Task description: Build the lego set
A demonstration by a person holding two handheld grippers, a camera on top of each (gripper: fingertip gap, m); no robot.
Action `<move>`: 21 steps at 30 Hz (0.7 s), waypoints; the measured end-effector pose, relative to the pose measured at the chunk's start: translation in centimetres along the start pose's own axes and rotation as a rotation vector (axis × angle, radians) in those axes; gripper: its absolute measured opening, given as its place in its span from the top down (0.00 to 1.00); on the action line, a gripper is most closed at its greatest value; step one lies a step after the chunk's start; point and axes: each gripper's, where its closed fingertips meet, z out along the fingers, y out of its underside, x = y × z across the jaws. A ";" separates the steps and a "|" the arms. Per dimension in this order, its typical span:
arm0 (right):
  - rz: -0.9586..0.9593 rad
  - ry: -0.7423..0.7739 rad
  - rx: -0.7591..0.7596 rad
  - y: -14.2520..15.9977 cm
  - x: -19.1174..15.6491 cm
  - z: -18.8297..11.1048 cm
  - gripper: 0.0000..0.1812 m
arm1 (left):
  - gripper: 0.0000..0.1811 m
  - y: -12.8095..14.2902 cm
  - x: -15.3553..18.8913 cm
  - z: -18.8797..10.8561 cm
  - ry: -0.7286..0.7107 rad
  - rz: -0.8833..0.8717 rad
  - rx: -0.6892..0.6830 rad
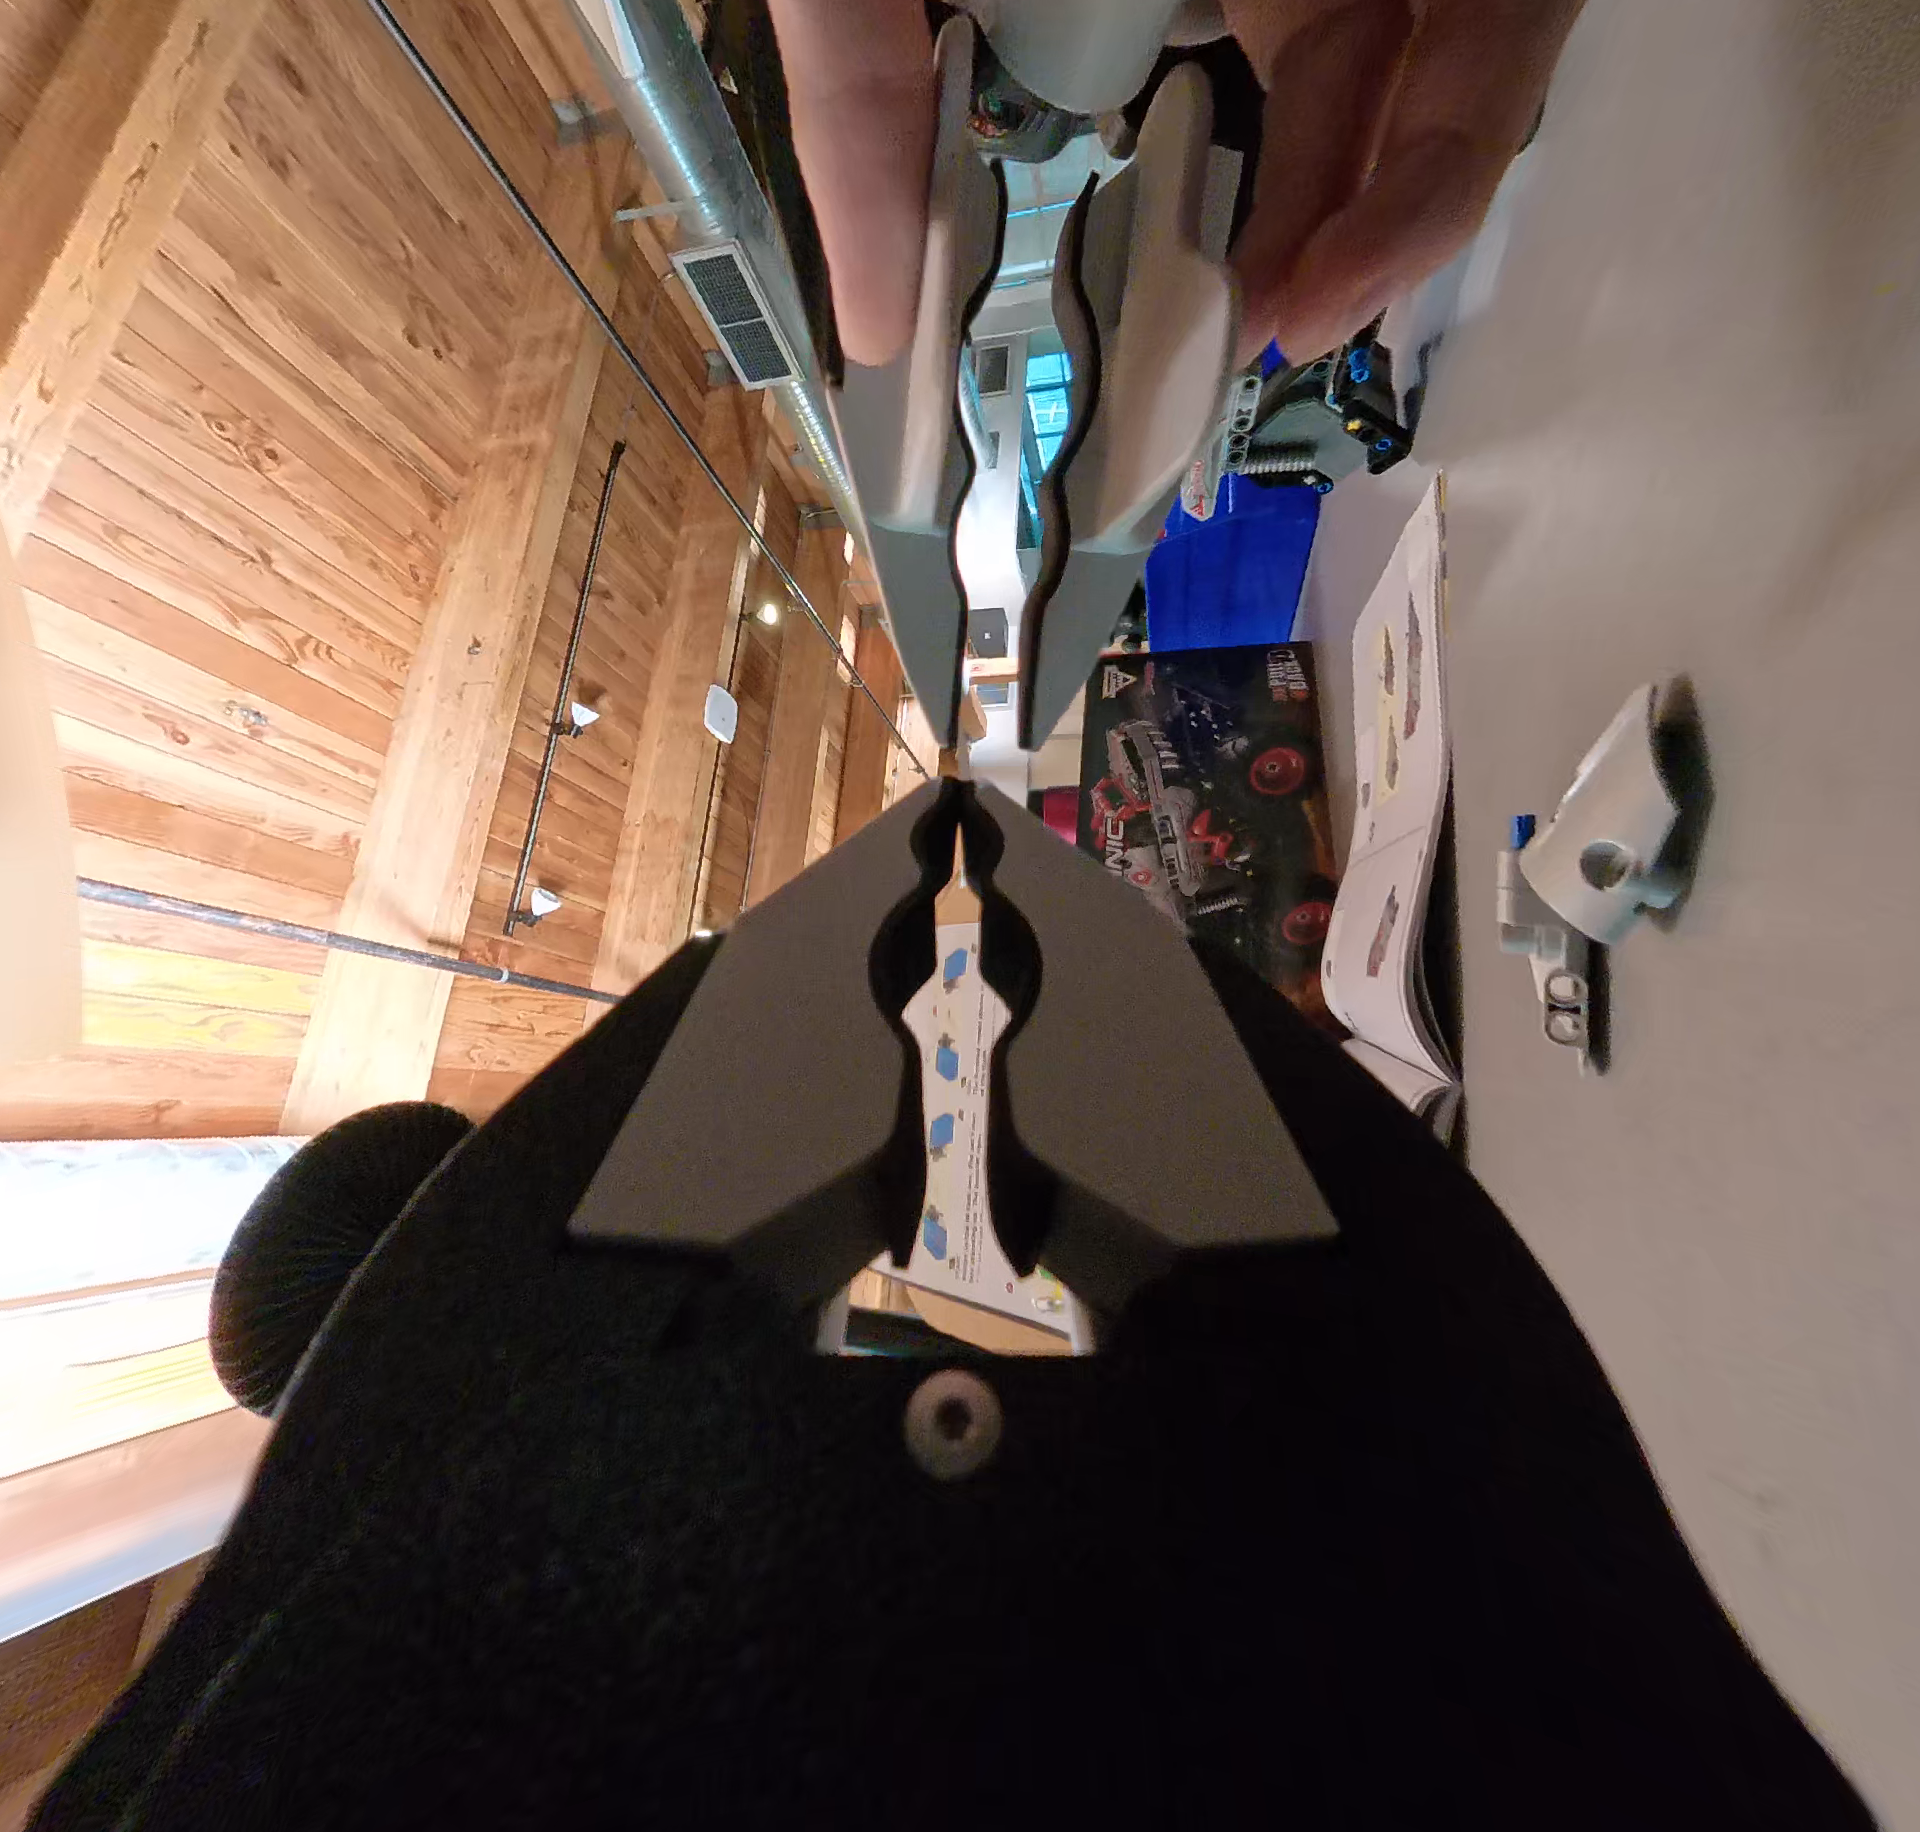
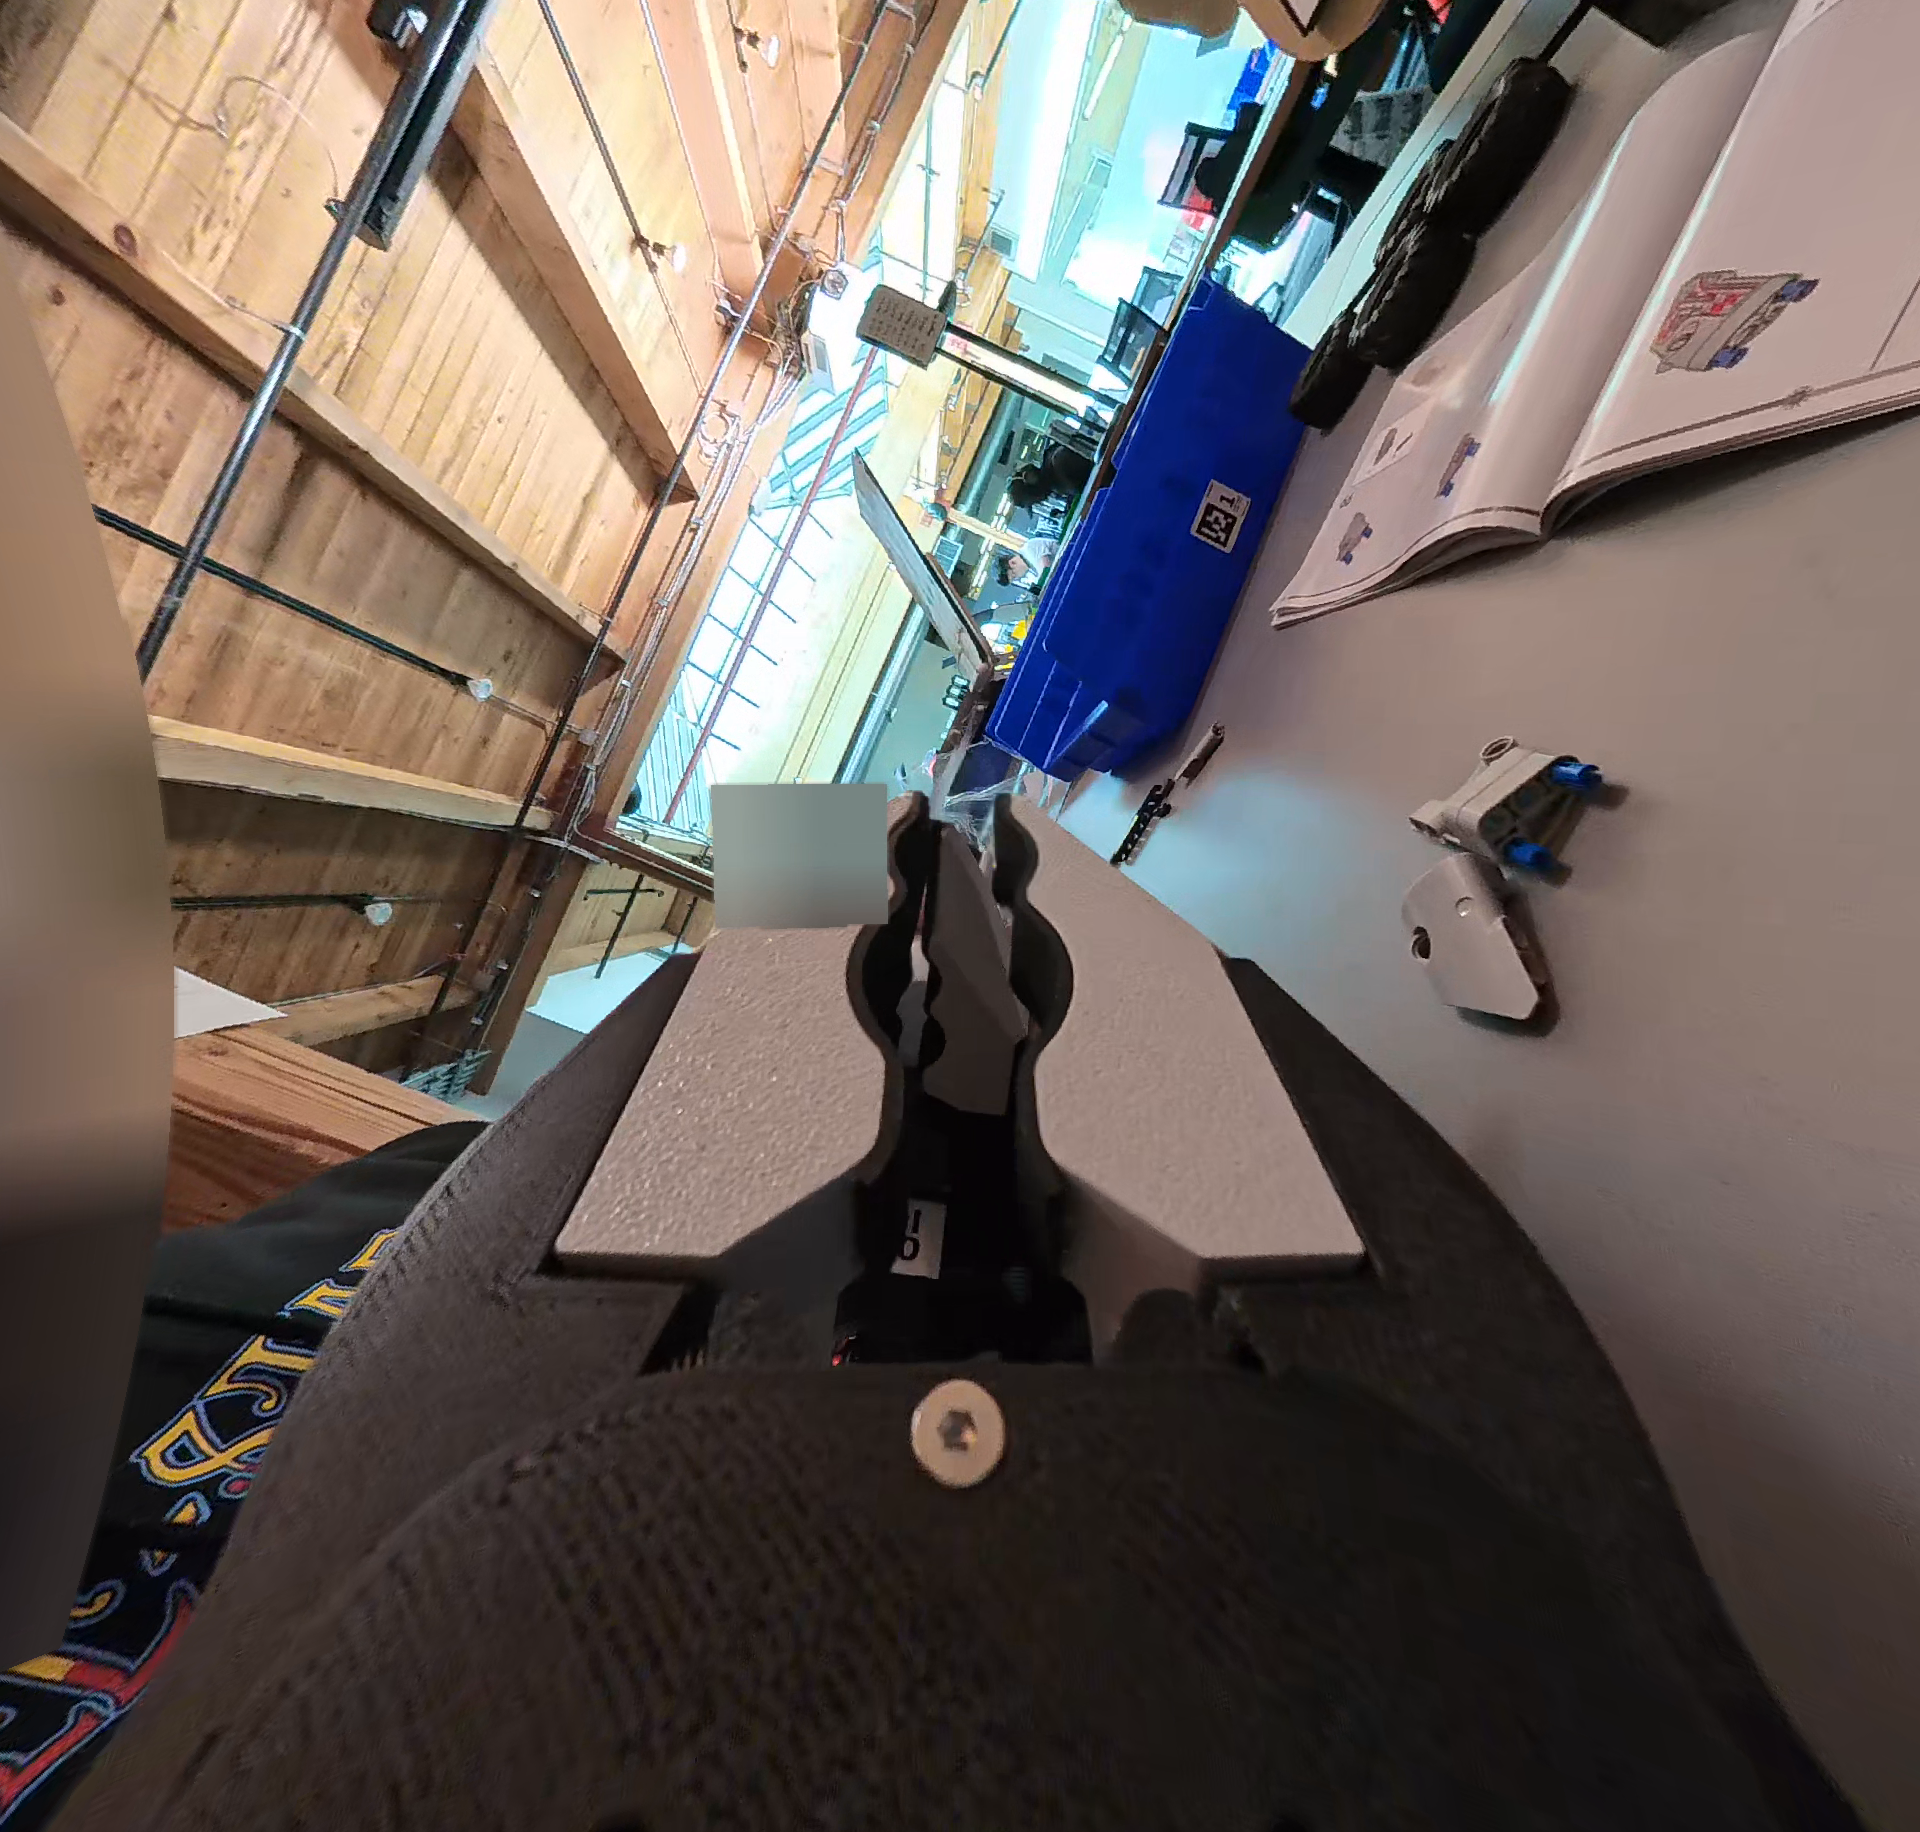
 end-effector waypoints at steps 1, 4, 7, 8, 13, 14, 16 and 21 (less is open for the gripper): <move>0.001 -0.004 0.002 0.0 0.0 0.0 0.95 | 1.00 -0.1 0.1 0.0 0.003 0.006 0.005; -0.020 0.004 -0.003 0.0 0.2 -0.2 1.00 | 1.00 -0.5 0.3 0.0 0.011 0.015 0.018; -0.062 0.040 -0.021 0.3 0.9 -0.3 1.00 | 1.00 -0.7 0.9 -0.1 0.050 -0.007 0.032; -0.075 0.049 -0.026 0.4 1.1 -0.4 1.00 | 1.00 -0.7 1.3 -0.2 0.071 -0.017 0.037; -0.152 0.122 -0.046 0.6 2.5 -0.8 1.00 | 0.95 -0.4 3.1 -0.3 0.182 -0.084 0.047; -0.162 0.133 -0.053 0.8 2.7 -0.9 1.00 | 0.95 -0.5 3.5 -0.4 0.201 -0.103 0.054; -0.172 0.159 -0.053 1.0 3.3 -1.0 1.00 | 0.90 -0.5 4.0 -0.7 0.245 -0.171 0.073; -0.109 0.170 -0.022 1.3 4.2 -1.7 1.00 | 0.86 0.2 4.0 -1.5 0.436 -0.590 0.139</move>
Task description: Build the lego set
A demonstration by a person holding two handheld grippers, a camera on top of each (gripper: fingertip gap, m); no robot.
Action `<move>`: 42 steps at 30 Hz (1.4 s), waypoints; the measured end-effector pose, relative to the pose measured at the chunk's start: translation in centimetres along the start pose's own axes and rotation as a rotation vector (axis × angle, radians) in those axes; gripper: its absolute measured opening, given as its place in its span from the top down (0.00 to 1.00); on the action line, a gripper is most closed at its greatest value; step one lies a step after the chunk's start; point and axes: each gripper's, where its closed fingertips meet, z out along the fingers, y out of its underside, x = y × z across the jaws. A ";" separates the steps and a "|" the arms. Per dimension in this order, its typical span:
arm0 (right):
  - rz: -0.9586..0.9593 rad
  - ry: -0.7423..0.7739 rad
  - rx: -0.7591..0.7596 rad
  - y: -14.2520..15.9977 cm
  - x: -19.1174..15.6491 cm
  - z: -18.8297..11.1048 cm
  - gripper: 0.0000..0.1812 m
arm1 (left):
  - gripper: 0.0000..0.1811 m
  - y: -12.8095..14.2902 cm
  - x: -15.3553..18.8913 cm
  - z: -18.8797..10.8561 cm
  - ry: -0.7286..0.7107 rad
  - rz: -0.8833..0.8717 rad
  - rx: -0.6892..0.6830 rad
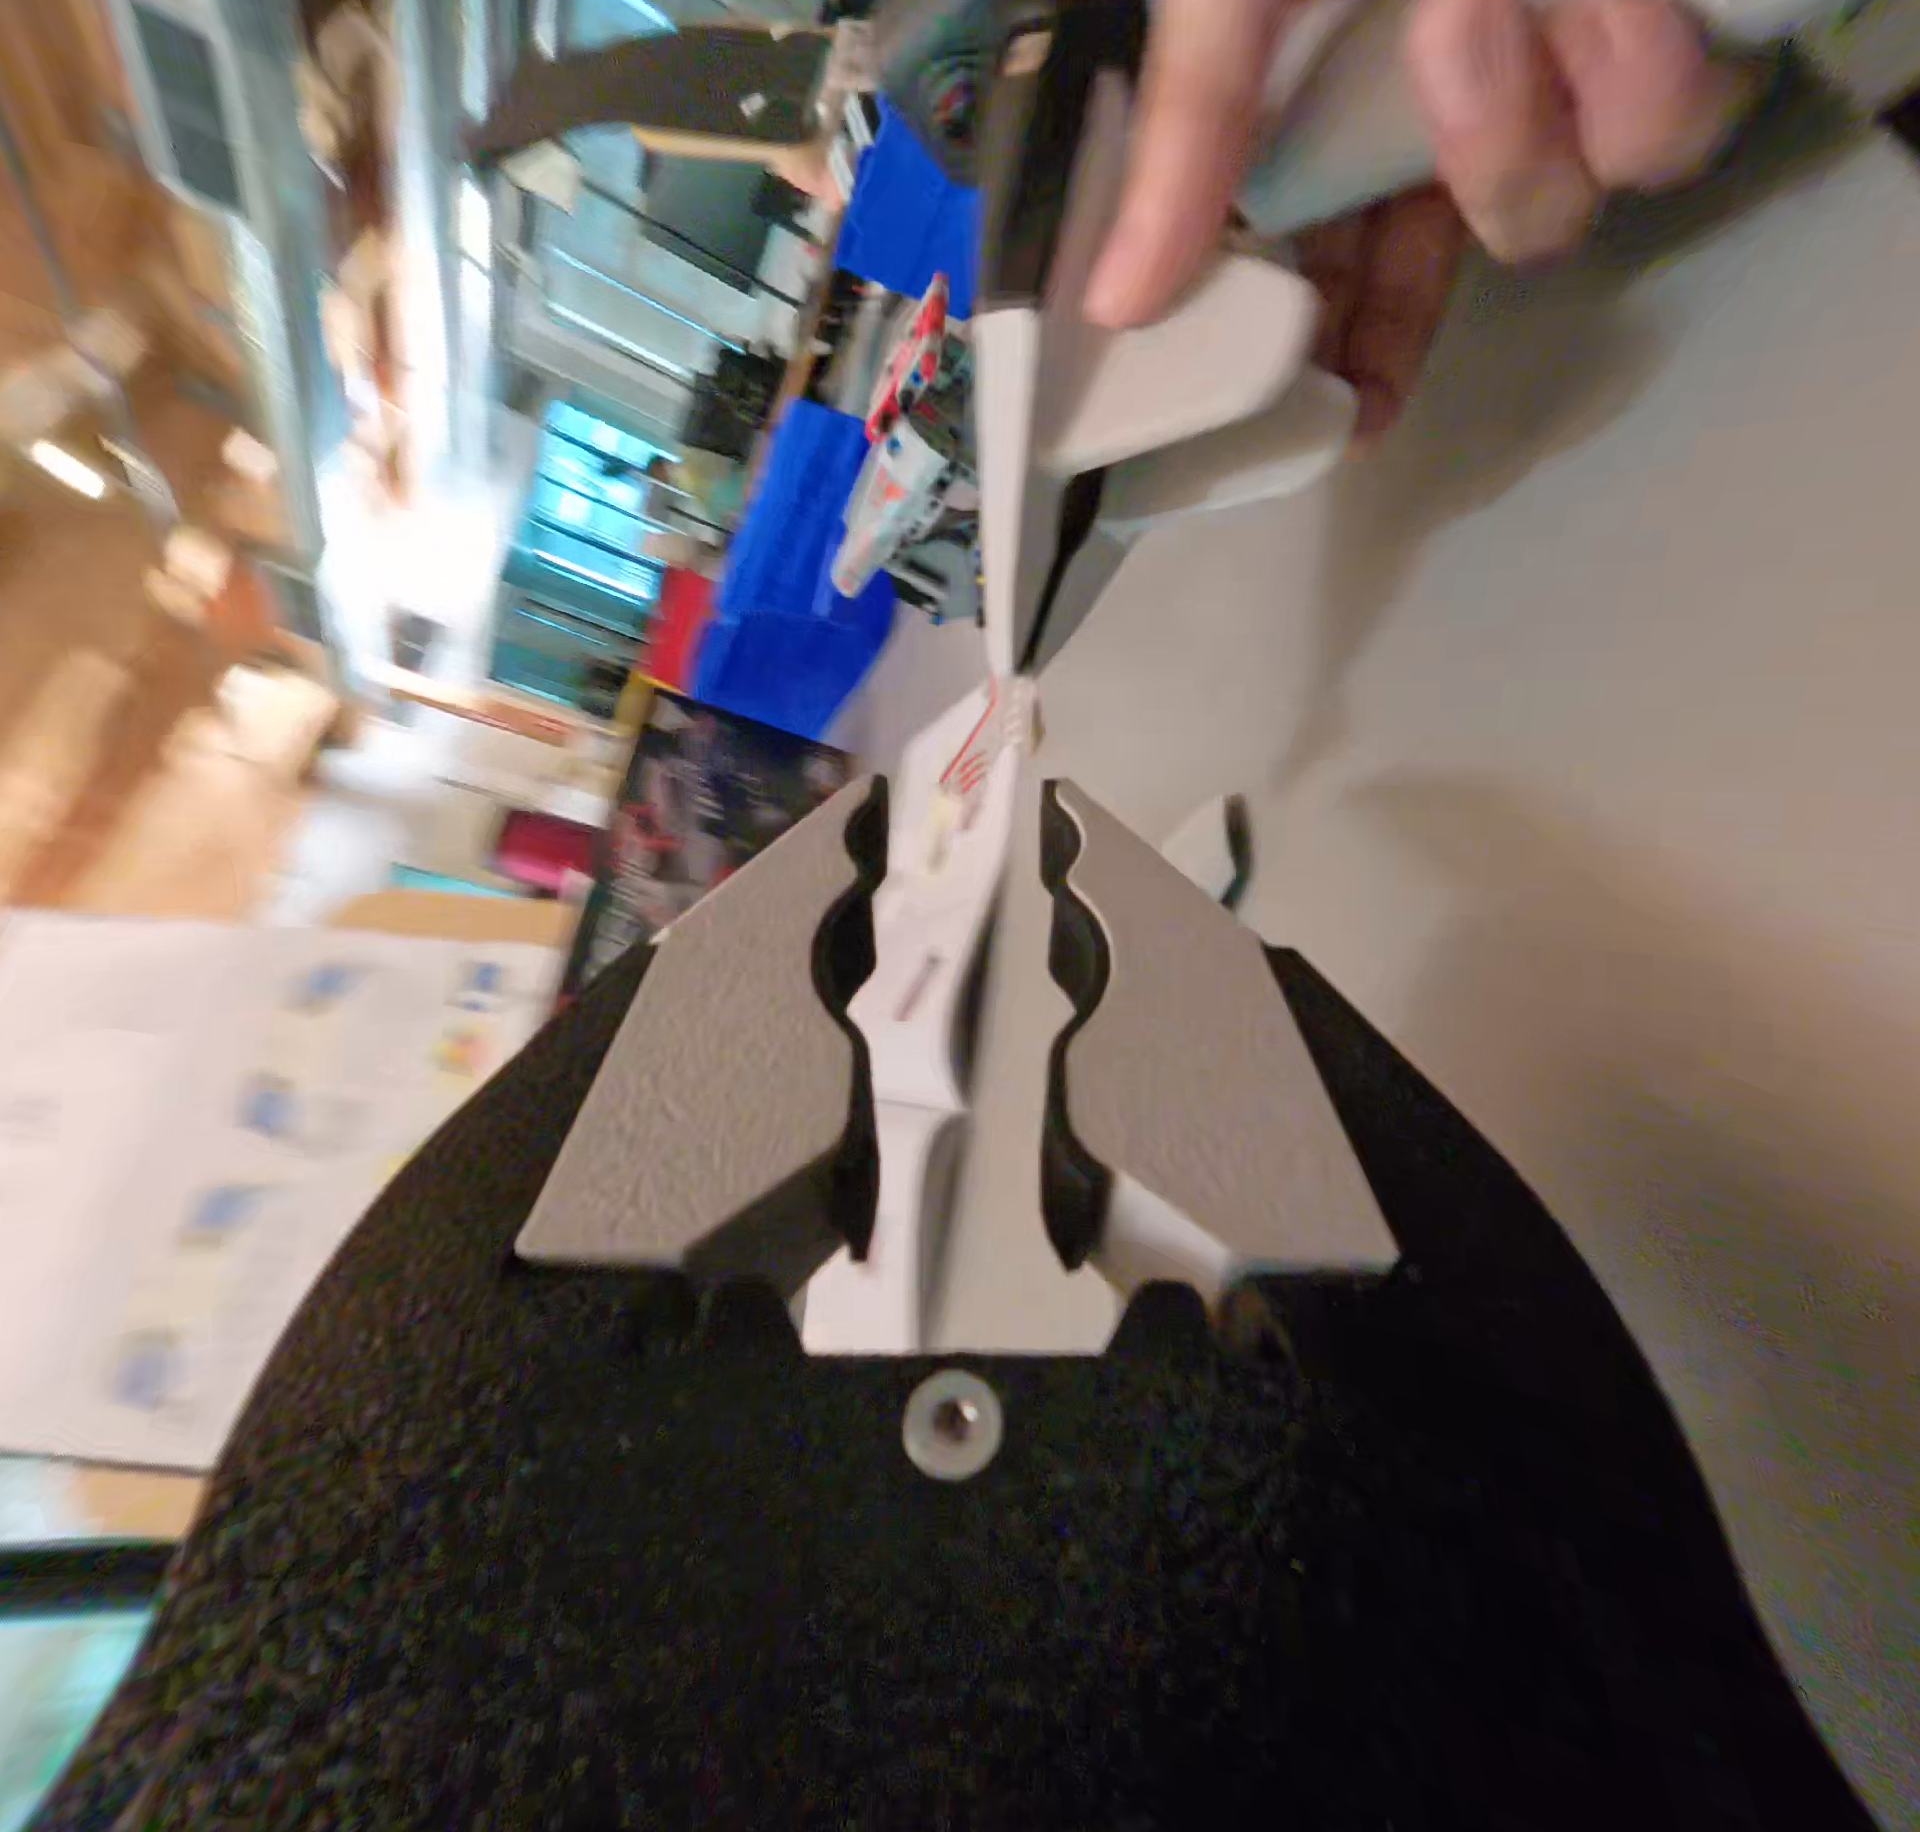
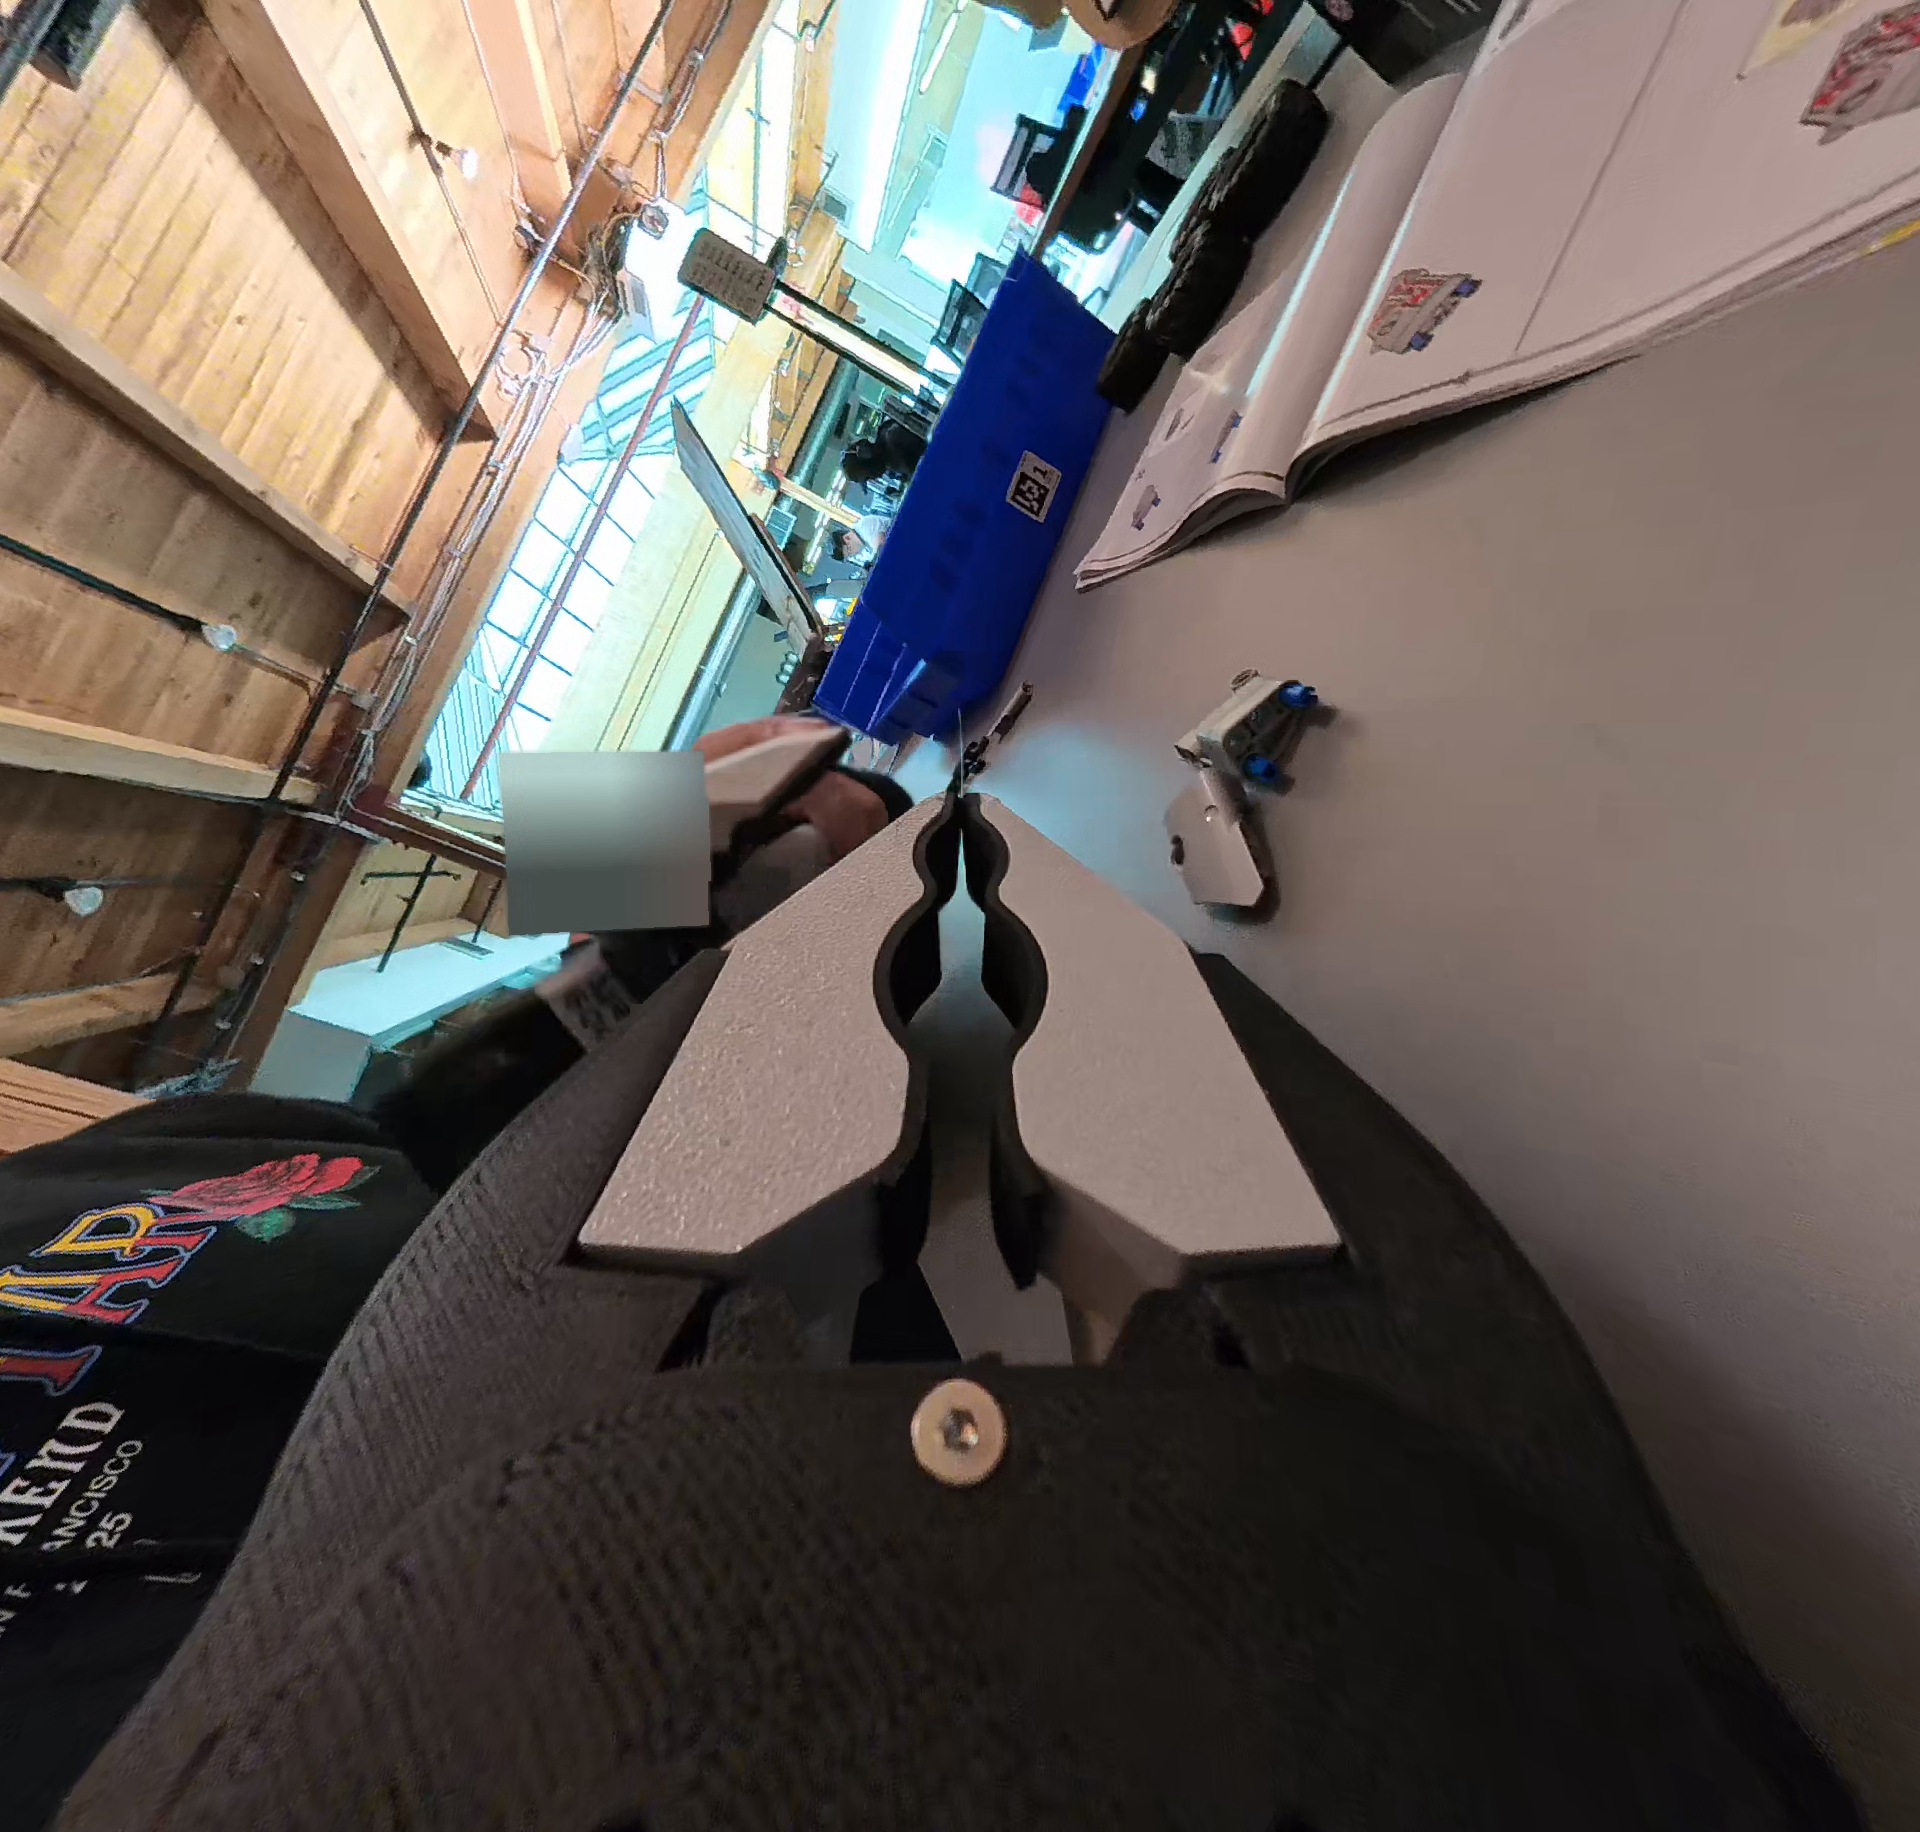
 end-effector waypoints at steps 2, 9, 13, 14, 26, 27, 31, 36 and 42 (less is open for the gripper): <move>0.023 -0.008 0.002 0.4 0.2 0.0 1.00 | 0.87 0.9 -0.6 0.0 0.126 -0.326 0.019; -0.019 0.010 0.004 0.9 0.2 0.1 1.00 | 0.96 -0.1 -1.2 0.0 0.829 -1.312 0.167; -0.044 0.019 -0.001 1.3 0.1 0.1 1.00 | 0.95 0.4 -0.1 1.1 0.998 -1.405 0.097; -0.050 0.028 0.001 1.3 0.2 0.0 1.00 | 0.93 0.6 0.3 1.3 1.020 -1.415 0.073; -0.072 0.124 -0.005 1.3 1.8 -0.9 1.00 | 0.98 5.9 4.5 1.6 0.965 -0.524 -0.111; -0.073 0.126 -0.005 1.3 1.8 -0.9 1.00 | 1.00 5.6 4.7 1.4 0.979 -0.526 -0.114; -0.076 0.136 -0.007 1.2 2.0 -1.0 1.00 | 1.00 5.0 5.7 1.3 0.976 -0.544 -0.131; -0.086 0.144 -0.027 1.3 2.2 -0.9 1.00 | 1.00 3.4 6.8 0.8 0.982 -0.578 -0.091; -0.102 0.138 -0.053 1.6 2.0 -0.9 1.00 | 0.97 1.6 3.1 0.9 0.958 -0.863 0.057</move>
